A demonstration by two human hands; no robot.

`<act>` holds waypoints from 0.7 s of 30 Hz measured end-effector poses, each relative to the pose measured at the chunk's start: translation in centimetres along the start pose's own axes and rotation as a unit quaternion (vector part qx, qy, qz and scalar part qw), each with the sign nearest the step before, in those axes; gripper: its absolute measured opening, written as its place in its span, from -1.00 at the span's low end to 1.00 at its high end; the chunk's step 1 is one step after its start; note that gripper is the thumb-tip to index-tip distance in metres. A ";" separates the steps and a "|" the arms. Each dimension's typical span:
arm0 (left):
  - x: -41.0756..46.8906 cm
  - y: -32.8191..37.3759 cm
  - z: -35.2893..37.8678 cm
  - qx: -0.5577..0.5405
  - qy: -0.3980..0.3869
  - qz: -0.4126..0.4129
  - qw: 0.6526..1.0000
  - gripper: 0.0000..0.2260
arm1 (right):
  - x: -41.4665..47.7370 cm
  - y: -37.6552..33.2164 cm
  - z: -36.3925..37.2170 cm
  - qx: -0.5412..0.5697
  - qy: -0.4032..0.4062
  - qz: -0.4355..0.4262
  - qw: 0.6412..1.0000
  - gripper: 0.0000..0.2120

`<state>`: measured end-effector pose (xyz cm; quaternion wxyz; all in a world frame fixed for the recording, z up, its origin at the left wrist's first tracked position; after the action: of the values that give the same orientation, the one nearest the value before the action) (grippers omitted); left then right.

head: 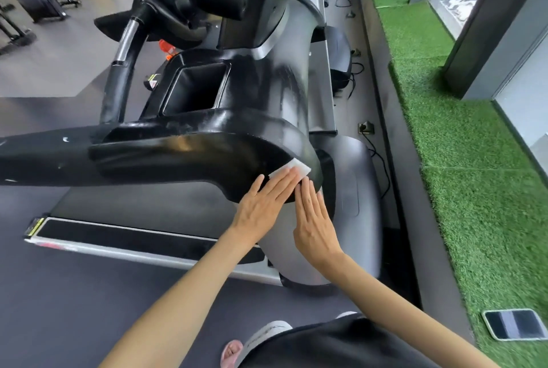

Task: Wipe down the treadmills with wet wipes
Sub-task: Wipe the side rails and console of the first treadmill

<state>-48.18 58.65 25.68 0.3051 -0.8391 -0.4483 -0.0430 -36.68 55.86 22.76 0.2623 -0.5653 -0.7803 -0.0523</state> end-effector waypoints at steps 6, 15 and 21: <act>1.7 -3.4 -3.2 -0.141 0.102 -0.204 0.963 -0.23 | -0.5 0.0 0.4 -0.019 -0.012 0.004 1.000 -0.36; -0.8 -2.0 -1.6 -0.069 0.084 -0.084 0.991 -0.31 | -1.6 0.3 0.8 0.027 -0.015 0.046 0.998 -0.31; 3.2 -5.8 -4.9 -0.223 0.133 -0.285 0.923 -0.23 | -0.8 -0.3 0.0 0.067 -0.006 0.067 0.996 -0.20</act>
<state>-49.75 60.65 33.52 0.1417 -0.7090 -0.6026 -0.3378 -36.79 55.08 22.51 0.2974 -0.5975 -0.7444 0.0213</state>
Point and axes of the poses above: each hand's wrist, its own x-axis towards the middle knuckle, its own z-axis out of the palm, y = z × x, the point moved 5 cm from there along x, towards the middle knuckle, and after that the axes turned 5 degrees about -x, right-handed, at the moved point
